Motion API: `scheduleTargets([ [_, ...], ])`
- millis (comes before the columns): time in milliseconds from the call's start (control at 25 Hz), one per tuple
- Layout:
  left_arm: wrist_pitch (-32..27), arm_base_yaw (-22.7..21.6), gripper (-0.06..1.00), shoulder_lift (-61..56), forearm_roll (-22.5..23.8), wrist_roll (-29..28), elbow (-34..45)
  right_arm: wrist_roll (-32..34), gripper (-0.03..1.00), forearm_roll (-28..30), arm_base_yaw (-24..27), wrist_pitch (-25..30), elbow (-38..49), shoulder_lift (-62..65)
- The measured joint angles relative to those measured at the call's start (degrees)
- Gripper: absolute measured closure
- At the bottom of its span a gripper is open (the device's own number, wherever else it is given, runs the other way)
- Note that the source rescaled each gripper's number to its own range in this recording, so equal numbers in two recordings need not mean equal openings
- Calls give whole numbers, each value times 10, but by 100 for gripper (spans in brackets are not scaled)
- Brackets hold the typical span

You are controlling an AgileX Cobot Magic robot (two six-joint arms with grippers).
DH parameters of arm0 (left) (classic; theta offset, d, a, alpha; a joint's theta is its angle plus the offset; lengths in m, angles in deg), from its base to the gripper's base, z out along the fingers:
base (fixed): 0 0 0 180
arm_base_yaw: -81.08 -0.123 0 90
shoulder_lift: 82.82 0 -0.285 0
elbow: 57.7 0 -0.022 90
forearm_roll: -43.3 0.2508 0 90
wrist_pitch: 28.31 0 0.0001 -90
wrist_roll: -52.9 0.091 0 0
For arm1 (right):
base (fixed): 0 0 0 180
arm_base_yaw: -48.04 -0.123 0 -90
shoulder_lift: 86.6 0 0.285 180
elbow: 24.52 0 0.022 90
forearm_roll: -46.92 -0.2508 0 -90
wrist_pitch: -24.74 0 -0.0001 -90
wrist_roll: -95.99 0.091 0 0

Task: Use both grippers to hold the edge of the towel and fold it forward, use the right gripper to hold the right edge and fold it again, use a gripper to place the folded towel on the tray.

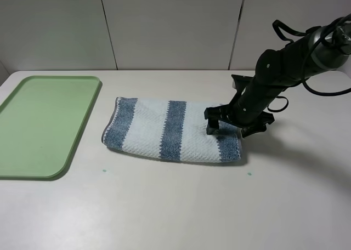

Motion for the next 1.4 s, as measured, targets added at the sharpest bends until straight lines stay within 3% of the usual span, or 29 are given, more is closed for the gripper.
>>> scheduleTargets([
  [280, 0, 0, -5, 0, 0, 0, 0, 0, -3, -2, 0, 0, -2, -1],
  [360, 0, 0, -5, 0, 0, 0, 0, 0, 1, -2, 0, -1, -2, -1],
  [440, 0, 0, -5, 0, 0, 0, 0, 0, 13, 0, 0, -3, -2, -3],
  [640, 0, 0, -5, 0, 0, 0, 0, -2, 62, -24, -1, -20, -2, -10],
  [800, 0, 0, -5, 0, 0, 0, 0, -2, 88, -39, -2, -21, -2, -12],
  [1200, 0, 0, -5, 0, 0, 0, 0, -4, 88, -37, -2, -20, -2, -12],
  [1400, 0, 0, -5, 0, 0, 0, 0, -4, 88, -6, -2, -3, -2, -5],
])
